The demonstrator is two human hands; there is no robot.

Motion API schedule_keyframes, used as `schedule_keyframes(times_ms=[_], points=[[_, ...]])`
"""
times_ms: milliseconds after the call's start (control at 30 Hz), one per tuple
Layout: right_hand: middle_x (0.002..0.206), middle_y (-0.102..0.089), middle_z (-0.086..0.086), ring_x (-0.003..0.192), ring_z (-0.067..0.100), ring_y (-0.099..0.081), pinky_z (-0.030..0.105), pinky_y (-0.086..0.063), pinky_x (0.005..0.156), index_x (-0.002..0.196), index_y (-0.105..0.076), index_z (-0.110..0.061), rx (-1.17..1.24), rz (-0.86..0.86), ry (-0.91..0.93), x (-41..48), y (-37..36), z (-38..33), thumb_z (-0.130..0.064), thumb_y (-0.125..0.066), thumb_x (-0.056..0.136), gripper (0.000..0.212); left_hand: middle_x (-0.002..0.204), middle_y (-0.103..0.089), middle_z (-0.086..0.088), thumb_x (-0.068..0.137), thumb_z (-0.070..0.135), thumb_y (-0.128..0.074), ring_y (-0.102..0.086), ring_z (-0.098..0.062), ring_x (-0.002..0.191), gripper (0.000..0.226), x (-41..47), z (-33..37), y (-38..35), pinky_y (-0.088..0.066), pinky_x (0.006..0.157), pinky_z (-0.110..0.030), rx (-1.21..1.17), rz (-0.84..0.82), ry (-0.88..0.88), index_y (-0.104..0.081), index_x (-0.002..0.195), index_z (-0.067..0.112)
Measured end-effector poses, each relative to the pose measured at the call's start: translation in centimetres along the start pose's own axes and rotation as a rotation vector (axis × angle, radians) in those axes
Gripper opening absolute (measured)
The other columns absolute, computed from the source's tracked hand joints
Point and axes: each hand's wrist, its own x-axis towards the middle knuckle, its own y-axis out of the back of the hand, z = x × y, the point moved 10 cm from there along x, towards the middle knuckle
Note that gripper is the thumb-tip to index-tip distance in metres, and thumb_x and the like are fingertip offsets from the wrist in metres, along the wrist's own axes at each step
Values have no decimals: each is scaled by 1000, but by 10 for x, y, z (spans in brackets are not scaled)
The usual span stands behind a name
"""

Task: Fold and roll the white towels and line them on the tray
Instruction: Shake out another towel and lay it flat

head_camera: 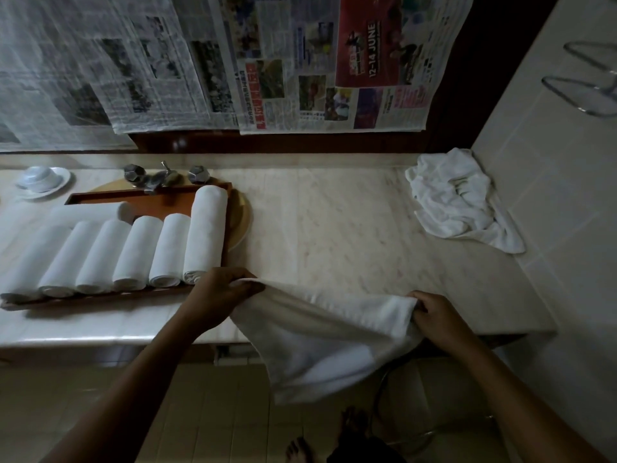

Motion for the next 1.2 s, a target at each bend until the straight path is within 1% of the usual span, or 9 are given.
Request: schedule_keyframes(times_ms=[133, 233, 367, 600, 733, 900, 1033, 1100, 1200], points=[[97, -74, 19, 92, 31, -69, 45, -55, 80, 94, -73, -2, 29, 147, -106, 30, 15, 0, -33, -53, 99, 37, 82, -72, 6, 99, 28, -66, -65, -5, 76, 15, 31, -9, -5, -48, 67, -25, 184, -17, -40, -78, 92, 23], [84, -73, 15, 82, 31, -68, 42, -50, 72, 81, -69, -5, 38, 231, -92, 57, 31, -12, -32, -57, 96, 33, 100, -75, 2, 101, 20, -62, -66, -14, 89, 18, 68, -9, -9, -48, 76, -23, 268, 5, -99, -78, 105, 14], [94, -76, 7, 89, 27, -68, 32, -44, 71, 96, -74, -16, -44, 269, -65, 106, 48, -22, -21, -64, 94, 11, 98, -74, 0, 98, 19, -66, -62, -11, 85, 15, 132, -11, -7, -38, 68, -8, 272, 83, -55, -79, 101, 13], [61, -56, 5, 72, 36, -62, 40, -48, 69, 56, -47, -14, -124, 236, -89, 215, 66, -25, -52, -55, 100, 59, 79, -73, 1, 91, 26, -75, -67, -13, 72, 10, 254, -4, 8, -51, 63, -29, 255, 187, 10, -79, 90, 16], [59, -59, 9, 69, 35, -62, 43, -53, 73, 56, -52, -11, -100, 238, -89, 284, 73, -29, -53, -55, 99, 60, 86, -75, 0, 96, 20, -69, -70, -22, 82, 10, 325, 1, 9, -43, 69, -26, 354, 178, 29, -76, 90, 21], [61, -56, 3, 72, 31, -63, 36, -47, 71, 57, -50, -19, -110, 233, -107, 377, 79, -40, -55, -47, 101, 57, 106, -75, -13, 96, 1, -63, -69, -31, 98, 17, 405, 28, 21, -45, 77, -30, 393, 249, -49, -76, 104, 5], [86, -69, 11, 92, 34, -66, 33, -44, 75, 89, -69, -6, -9, 266, -149, 425, 72, -40, -42, -51, 104, 42, 129, -65, -12, 96, 3, -63, -62, -29, 116, 32, 437, 32, 22, -51, 91, -35, 389, 393, -47, -65, 127, 10], [118, -68, 17, 113, 36, -62, 37, -48, 89, 126, -60, -4, -51, 279, -156, 432, 53, -31, -31, -58, 102, 36, 140, -56, -11, 95, 10, -66, -52, -29, 127, 46, 431, 17, 0, -45, 102, -39, 411, 442, -29, -55, 139, 13], [141, -54, 18, 130, 37, -51, 49, -46, 107, 145, -46, -7, -188, 298, 57, 414, 5, -36, -25, -65, 95, 56, 150, -48, -12, 93, 10, -64, -44, -31, 137, 56, 407, -2, -76, -39, 111, -47, 420, 333, -45, -47, 146, 13]])
